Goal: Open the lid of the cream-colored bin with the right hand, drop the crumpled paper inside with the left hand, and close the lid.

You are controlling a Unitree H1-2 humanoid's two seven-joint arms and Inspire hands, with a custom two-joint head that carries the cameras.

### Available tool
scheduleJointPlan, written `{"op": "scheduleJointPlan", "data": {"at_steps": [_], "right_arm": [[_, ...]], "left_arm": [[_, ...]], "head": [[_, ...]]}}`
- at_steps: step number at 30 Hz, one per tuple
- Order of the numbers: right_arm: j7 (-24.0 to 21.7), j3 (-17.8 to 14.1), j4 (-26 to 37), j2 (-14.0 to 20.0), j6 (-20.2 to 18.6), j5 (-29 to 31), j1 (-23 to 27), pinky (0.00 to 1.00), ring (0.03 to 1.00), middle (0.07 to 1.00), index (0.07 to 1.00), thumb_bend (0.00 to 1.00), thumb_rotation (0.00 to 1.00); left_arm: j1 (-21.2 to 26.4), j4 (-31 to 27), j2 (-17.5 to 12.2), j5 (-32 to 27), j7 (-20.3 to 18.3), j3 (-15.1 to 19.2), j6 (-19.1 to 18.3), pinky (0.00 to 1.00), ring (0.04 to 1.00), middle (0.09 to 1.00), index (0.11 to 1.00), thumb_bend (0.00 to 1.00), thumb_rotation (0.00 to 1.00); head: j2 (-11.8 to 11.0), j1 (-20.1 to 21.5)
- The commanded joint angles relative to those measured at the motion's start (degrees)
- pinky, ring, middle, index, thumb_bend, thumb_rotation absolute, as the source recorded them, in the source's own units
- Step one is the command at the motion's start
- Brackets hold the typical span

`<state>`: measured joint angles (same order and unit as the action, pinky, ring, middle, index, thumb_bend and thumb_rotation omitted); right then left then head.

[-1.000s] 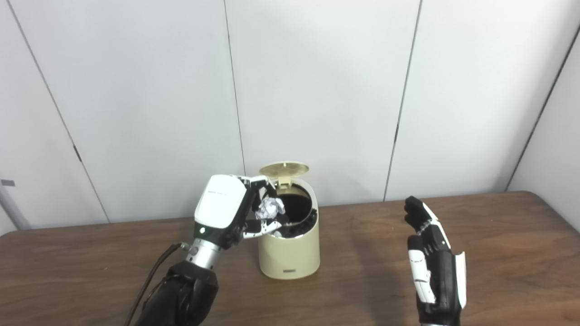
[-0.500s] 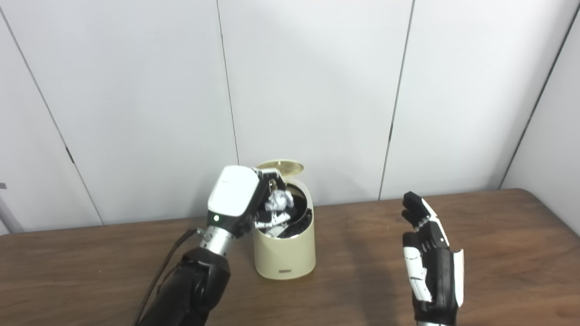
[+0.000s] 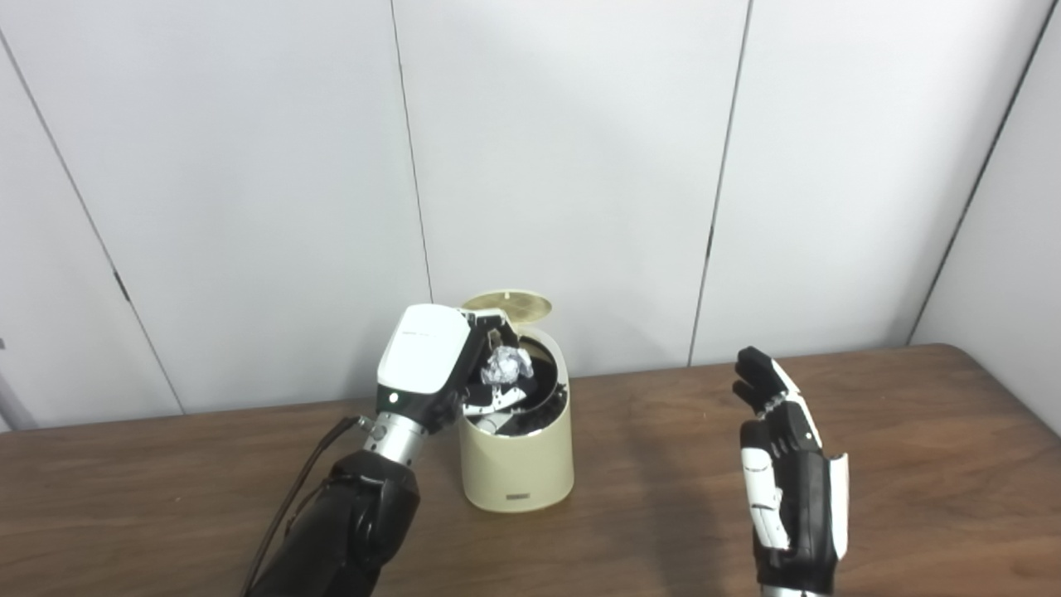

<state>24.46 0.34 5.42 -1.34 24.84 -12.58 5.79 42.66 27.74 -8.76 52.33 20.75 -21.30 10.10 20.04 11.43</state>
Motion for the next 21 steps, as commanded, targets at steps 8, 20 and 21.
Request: {"op": "scheduleJointPlan", "data": {"at_steps": [8, 20, 21], "right_arm": [[-1.9, -0.3, 2.0, -0.4, 2.0, 0.3, 1.5, 0.82, 0.853, 0.845, 0.806, 0.28, 0.76], [-3.4, -1.2, 2.5, -1.5, 1.8, -0.1, 1.4, 0.83, 0.856, 0.846, 0.802, 0.28, 0.75], [-3.6, -1.2, 2.5, -1.5, 1.8, -0.1, 1.5, 0.83, 0.857, 0.848, 0.803, 0.28, 0.75]], "left_arm": [[1.7, -3.5, -0.5, -2.5, -0.8, 1.1, -0.6, 0.26, 0.298, 0.375, 0.434, 0.82, 0.36], [1.2, -4.1, -0.7, -3.8, -2.7, 1.5, -1.1, 0.26, 0.292, 0.361, 0.408, 0.99, 0.44], [1.2, -4.2, -0.8, -3.8, -3.1, 1.5, -1.3, 0.26, 0.289, 0.359, 0.410, 0.99, 0.44]], "head": [[0.1, -0.5], [0.0, -0.5], [0.0, -0.5]]}}
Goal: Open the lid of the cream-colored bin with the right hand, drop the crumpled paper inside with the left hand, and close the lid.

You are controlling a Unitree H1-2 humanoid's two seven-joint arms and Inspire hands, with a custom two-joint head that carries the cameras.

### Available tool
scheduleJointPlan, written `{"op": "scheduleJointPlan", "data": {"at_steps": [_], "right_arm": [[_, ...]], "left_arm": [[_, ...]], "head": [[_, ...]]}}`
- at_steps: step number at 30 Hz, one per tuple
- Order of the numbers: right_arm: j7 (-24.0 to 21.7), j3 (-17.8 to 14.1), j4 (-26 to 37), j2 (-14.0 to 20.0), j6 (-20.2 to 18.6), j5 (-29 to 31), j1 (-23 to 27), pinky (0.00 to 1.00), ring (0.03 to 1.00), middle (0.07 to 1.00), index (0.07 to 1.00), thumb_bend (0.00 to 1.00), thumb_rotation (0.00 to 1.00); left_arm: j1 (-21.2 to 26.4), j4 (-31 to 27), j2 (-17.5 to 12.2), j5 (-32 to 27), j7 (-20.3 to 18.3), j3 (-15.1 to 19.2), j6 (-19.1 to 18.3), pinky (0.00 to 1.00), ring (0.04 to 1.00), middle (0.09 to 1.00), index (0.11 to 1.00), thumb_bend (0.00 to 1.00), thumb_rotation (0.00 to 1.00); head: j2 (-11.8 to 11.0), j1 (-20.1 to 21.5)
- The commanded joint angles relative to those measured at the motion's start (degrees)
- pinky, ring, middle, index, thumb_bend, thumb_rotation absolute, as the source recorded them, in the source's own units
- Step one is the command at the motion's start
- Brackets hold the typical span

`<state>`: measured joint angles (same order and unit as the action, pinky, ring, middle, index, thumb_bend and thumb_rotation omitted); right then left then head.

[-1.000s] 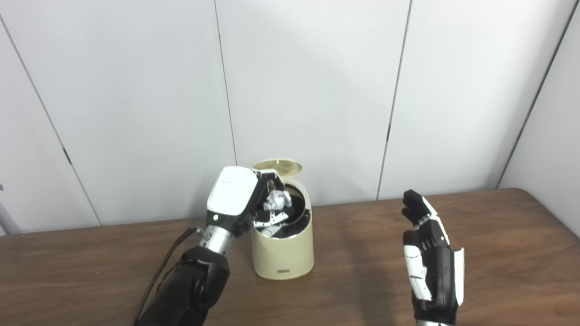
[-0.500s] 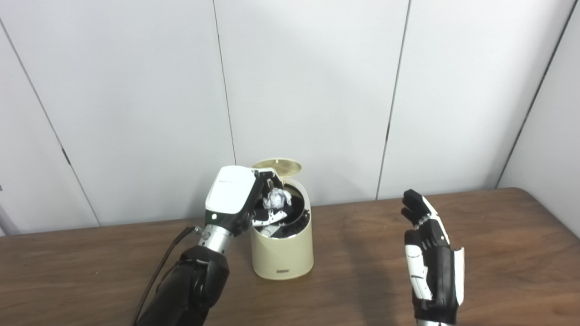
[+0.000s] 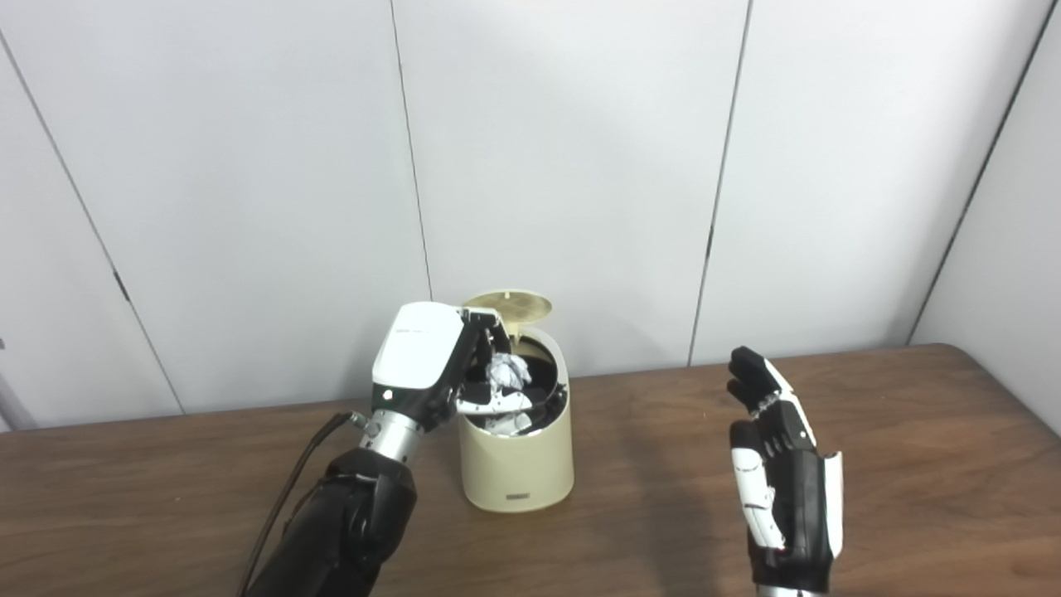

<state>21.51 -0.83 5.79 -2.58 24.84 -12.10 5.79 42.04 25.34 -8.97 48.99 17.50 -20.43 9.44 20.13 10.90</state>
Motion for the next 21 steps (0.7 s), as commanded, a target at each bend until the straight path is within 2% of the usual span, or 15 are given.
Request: {"op": "scheduleJointPlan", "data": {"at_steps": [1, 9, 21], "right_arm": [[-0.7, -0.1, 2.1, -0.3, 1.9, -0.3, 1.5, 0.83, 0.857, 0.848, 0.803, 0.29, 0.76], [-1.3, -0.7, 2.2, -0.7, 1.8, -0.5, 1.6, 0.82, 0.856, 0.846, 0.801, 0.30, 0.75], [-1.4, -0.8, 2.7, -1.2, 1.8, -0.9, 1.6, 0.82, 0.849, 0.842, 0.798, 0.26, 0.74]], "left_arm": [[1.8, -1.8, -0.6, -0.5, 0.0, 0.6, -0.7, 0.25, 0.285, 0.355, 0.408, 1.00, 0.44], [1.7, -2.7, -0.6, -0.7, -1.2, 0.6, -1.4, 0.24, 0.276, 0.346, 0.403, 1.00, 0.40], [1.8, -2.1, -0.7, -0.9, -1.1, 0.3, -0.6, 0.32, 0.362, 0.425, 0.491, 1.00, 0.39]], "head": [[-0.1, 0.1], [-0.1, 0.1], [-0.2, 0.2]]}}
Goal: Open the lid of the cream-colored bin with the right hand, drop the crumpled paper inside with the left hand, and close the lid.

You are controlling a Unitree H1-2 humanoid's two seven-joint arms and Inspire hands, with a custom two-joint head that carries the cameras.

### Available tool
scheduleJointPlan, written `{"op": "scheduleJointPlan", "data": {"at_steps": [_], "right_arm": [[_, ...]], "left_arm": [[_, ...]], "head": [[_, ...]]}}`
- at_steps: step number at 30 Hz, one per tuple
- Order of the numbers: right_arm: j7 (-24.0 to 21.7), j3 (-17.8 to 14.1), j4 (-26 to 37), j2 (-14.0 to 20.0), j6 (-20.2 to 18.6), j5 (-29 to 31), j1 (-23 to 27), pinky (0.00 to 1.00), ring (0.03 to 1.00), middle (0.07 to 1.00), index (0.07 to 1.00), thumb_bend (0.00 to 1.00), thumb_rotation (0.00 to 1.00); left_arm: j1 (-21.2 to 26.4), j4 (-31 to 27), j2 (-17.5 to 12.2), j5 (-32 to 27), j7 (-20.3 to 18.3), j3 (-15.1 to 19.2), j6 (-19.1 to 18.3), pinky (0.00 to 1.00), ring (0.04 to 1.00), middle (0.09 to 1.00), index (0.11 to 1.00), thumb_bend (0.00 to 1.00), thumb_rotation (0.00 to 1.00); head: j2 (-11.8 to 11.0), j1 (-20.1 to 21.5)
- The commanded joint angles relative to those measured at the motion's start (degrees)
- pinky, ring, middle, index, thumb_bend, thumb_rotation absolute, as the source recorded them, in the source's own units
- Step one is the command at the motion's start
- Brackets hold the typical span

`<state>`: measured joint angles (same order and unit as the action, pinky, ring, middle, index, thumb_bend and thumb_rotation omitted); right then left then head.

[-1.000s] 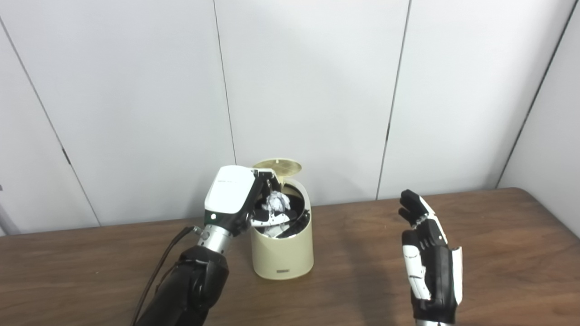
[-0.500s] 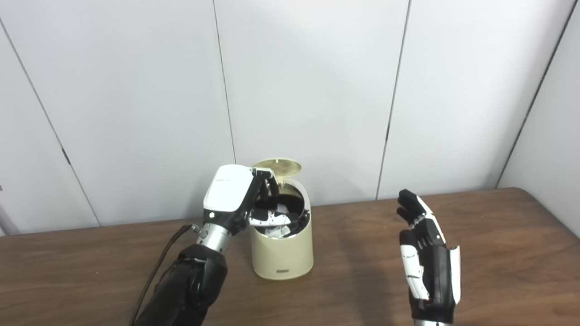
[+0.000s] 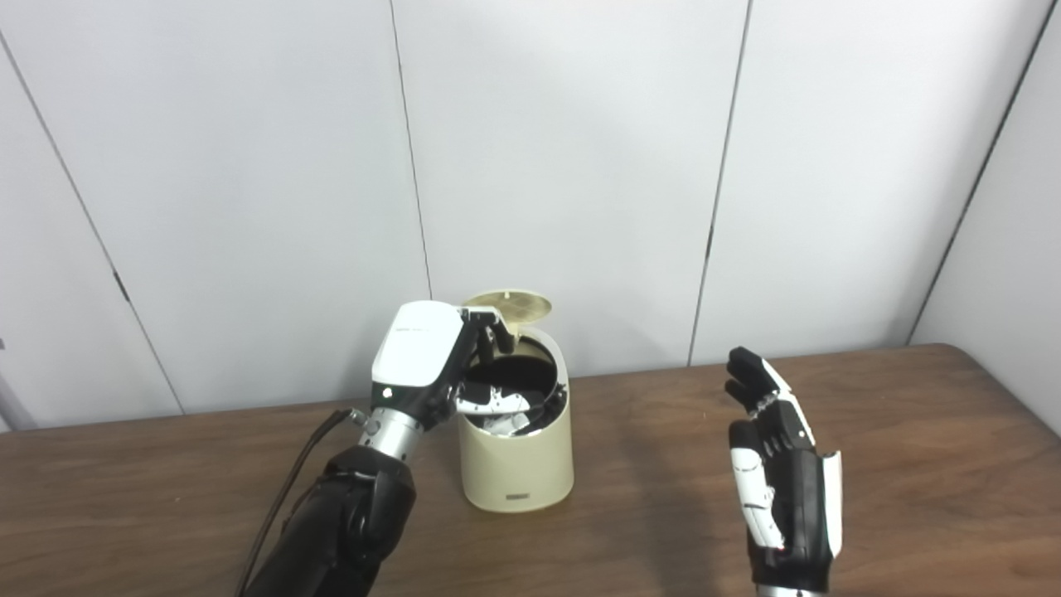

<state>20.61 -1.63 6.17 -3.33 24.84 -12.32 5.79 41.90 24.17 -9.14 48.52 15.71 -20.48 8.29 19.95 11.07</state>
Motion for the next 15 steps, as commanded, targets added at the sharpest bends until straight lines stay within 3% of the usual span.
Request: {"op": "scheduleJointPlan", "data": {"at_steps": [1, 3, 4, 5, 6, 8, 15], "right_arm": [[-0.6, 0.0, 2.4, -0.4, 1.8, -0.8, 1.6, 0.82, 0.849, 0.843, 0.799, 0.26, 0.74], [-0.6, -0.1, 2.5, -0.5, 1.8, -1.0, 1.6, 0.81, 0.849, 0.842, 0.799, 0.26, 0.74], [-0.6, -0.2, 2.6, -0.5, 1.7, -1.0, 1.6, 0.81, 0.848, 0.841, 0.799, 0.26, 0.75], [-0.6, -0.2, 2.6, -0.5, 1.7, -0.9, 1.6, 0.81, 0.848, 0.841, 0.799, 0.26, 0.75], [-0.7, -0.3, 2.7, -0.5, 1.6, -0.8, 1.6, 0.81, 0.848, 0.841, 0.799, 0.26, 0.75], [-0.9, -0.3, 2.6, -0.4, 1.6, -0.3, 1.7, 0.82, 0.849, 0.841, 0.799, 0.26, 0.75], [-1.4, -0.2, 2.4, 0.4, 1.9, 0.2, 1.7, 0.81, 0.843, 0.837, 0.797, 0.31, 0.80]], "left_arm": [[1.9, -0.7, -0.6, -0.5, 1.3, 0.3, 1.2, 0.31, 0.352, 0.417, 0.484, 1.00, 0.38], [1.8, -0.3, -0.8, -0.5, 3.0, 0.2, 3.1, 0.27, 0.299, 0.366, 0.419, 0.98, 0.37], [1.5, -0.5, -1.0, -0.2, 4.1, 0.2, 4.1, 0.24, 0.279, 0.347, 0.397, 0.89, 0.35], [1.3, -0.7, -1.1, 0.0, 4.7, 0.1, 4.7, 0.21, 0.254, 0.323, 0.368, 0.73, 0.32], [1.0, -0.8, -1.2, 0.5, 6.2, 0.0, 5.6, 0.20, 0.246, 0.315, 0.358, 0.68, 0.31], [0.2, -1.3, -1.5, 1.2, 8.1, -0.2, 6.7, 0.15, 0.197, 0.267, 0.447, 0.54, 0.12], [-2.8, -4.8, -2.4, -0.8, 6.5, 1.2, 7.4, 0.16, 0.203, 0.273, 0.472, 0.51, 0.06]], "head": [[0.0, 0.0], [0.1, -0.2], [0.1, -0.2], [0.2, -0.3], [0.1, -0.4], [0.0, -0.5], [0.0, -1.3]]}}
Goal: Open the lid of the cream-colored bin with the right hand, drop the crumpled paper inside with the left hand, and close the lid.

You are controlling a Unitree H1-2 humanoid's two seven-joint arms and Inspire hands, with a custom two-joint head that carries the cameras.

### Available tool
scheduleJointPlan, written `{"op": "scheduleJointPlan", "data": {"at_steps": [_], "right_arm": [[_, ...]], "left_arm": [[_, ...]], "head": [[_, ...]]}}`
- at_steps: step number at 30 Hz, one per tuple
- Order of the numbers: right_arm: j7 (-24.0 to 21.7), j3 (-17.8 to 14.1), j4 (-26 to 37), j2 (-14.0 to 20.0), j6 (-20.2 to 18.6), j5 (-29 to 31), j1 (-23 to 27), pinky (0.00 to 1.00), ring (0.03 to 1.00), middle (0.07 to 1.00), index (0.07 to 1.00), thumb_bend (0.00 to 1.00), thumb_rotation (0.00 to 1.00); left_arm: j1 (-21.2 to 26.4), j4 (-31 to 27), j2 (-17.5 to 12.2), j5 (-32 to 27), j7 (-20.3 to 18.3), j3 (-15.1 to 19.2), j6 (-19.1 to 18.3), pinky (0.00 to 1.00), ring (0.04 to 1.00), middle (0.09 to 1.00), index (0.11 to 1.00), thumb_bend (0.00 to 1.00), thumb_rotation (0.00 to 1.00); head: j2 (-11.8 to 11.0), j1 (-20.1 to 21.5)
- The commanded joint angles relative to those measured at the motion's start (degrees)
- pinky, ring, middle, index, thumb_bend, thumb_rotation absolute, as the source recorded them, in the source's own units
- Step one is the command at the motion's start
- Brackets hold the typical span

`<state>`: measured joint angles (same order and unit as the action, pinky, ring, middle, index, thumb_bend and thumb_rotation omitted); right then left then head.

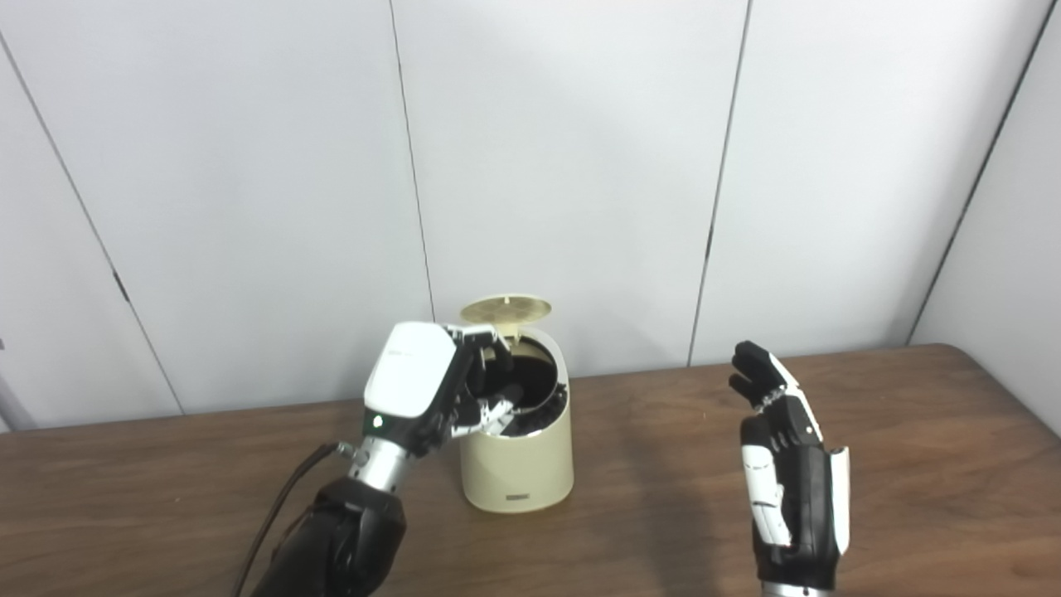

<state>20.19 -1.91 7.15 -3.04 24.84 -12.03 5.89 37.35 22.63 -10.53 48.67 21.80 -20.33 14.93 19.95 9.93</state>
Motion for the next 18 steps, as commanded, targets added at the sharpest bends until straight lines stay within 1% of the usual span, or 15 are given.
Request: {"op": "scheduleJointPlan", "data": {"at_steps": [1, 3, 5, 7, 9, 13, 15, 18], "right_arm": [[-1.0, 0.1, 1.5, 0.2, 1.9, -0.2, 1.6, 0.81, 0.845, 0.839, 0.797, 0.30, 0.81], [-0.8, 0.0, 1.4, 0.2, 1.9, -0.8, 1.5, 0.80, 0.843, 0.838, 0.796, 0.29, 0.81], [-0.8, -0.1, 1.6, 0.2, 1.9, -0.9, 1.4, 0.80, 0.844, 0.838, 0.794, 0.28, 0.81], [-1.0, -0.1, 1.8, 0.2, 1.8, -0.4, 1.3, 0.81, 0.848, 0.841, 0.793, 0.27, 0.79], [-1.1, -0.3, 2.1, 0.2, 1.6, -0.1, 1.2, 0.81, 0.848, 0.840, 0.791, 0.26, 0.77], [-1.5, -0.6, 2.8, 0.3, 1.1, 0.6, 1.0, 0.81, 0.848, 0.841, 0.797, 0.21, 0.78], [-1.9, -0.8, 3.3, 0.3, 0.6, 0.9, 0.8, 0.81, 0.846, 0.838, 0.794, 0.19, 0.75], [-2.4, -1.2, 3.7, 0.4, 0.4, 1.7, 0.6, 0.81, 0.848, 0.839, 0.795, 0.17, 0.72]], "left_arm": [[1.2, -4.5, -1.1, -1.1, -0.3, 1.4, 0.1, 0.15, 0.199, 0.271, 0.472, 0.50, 0.06], [-0.2, -6.7, -1.4, -1.2, -0.7, 2.3, -0.6, 0.15, 0.196, 0.276, 0.473, 0.50, 0.07], [-1.6, -8.7, -1.7, -1.3, -0.2, 3.4, -0.1, 0.15, 0.202, 0.287, 0.474, 0.50, 0.07], [-3.0, -10.8, -2.0, -1.5, 0.1, 4.4, 0.4, 0.16, 0.209, 0.298, 0.476, 0.50, 0.07], [-4.4, -12.7, -2.2, -1.8, 0.3, 5.4, 0.6, 0.16, 0.208, 0.294, 0.476, 0.49, 0.07], [-7.9, -16.5, -2.4, -3.0, 0.4, 7.8, 0.9, 0.15, 0.201, 0.277, 0.474, 0.48, 0.07], [-10.0, -18.4, -2.4, -3.8, 0.4, 9.2, 0.7, 0.14, 0.187, 0.268, 0.474, 0.48, 0.06], [-13.3, -21.9, -1.7, -5.8, 0.1, 11.6, 0.0, 0.14, 0.196, 0.289, 0.475, 0.48, 0.06]], "head": [[0.0, -0.2], [0.0, -0.2], [0.1, -0.4], [0.3, -0.8], [0.3, -1.0], [0.5, -1.7], [0.6, -1.9], [0.8, -2.3]]}}
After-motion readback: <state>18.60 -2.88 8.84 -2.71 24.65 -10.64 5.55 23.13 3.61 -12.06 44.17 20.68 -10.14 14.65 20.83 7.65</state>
